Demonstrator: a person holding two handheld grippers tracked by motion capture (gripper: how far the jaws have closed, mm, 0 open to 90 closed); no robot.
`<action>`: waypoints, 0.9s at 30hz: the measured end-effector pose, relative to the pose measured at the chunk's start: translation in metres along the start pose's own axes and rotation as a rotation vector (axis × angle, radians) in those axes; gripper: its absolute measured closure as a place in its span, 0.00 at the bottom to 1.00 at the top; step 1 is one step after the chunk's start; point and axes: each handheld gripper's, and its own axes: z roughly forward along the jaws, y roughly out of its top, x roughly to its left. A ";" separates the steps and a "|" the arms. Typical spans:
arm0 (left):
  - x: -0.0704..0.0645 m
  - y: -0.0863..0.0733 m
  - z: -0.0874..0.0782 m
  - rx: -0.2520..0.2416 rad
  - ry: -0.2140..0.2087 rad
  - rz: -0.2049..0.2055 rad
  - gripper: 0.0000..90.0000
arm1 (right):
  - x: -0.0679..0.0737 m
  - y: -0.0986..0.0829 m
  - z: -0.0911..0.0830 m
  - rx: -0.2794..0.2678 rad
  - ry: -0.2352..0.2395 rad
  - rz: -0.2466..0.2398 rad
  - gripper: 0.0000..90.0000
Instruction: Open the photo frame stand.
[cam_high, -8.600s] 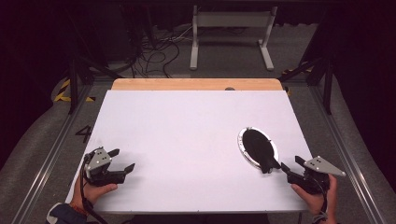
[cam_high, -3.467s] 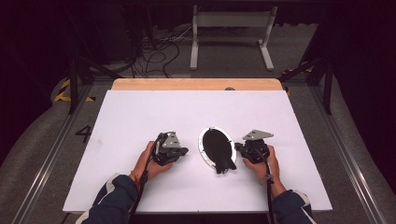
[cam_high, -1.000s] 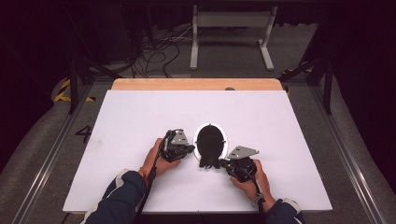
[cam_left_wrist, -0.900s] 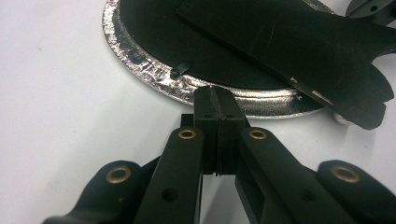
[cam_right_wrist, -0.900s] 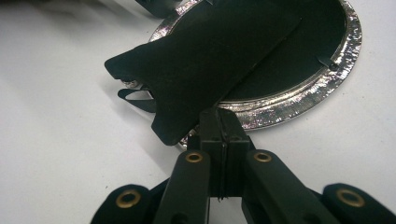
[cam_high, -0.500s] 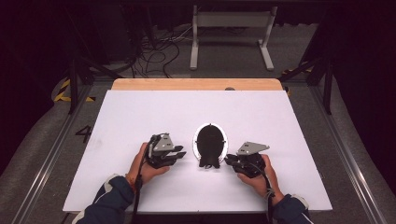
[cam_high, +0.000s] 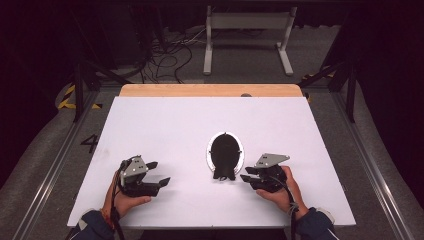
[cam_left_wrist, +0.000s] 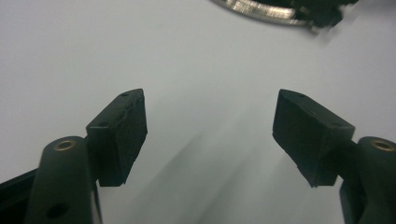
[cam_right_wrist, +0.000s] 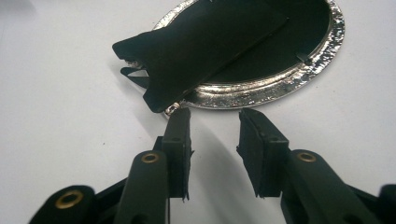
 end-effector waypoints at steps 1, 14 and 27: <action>0.000 0.000 0.000 0.000 0.000 0.000 0.26 | 0.000 0.000 0.000 0.000 0.000 0.000 0.71; -0.005 -0.013 -0.011 0.031 0.009 0.030 0.21 | 0.009 -0.001 0.001 0.019 0.017 -0.009 0.67; -0.007 -0.011 -0.005 0.063 -0.002 0.051 0.21 | 0.019 0.002 0.007 0.086 0.053 -0.057 0.69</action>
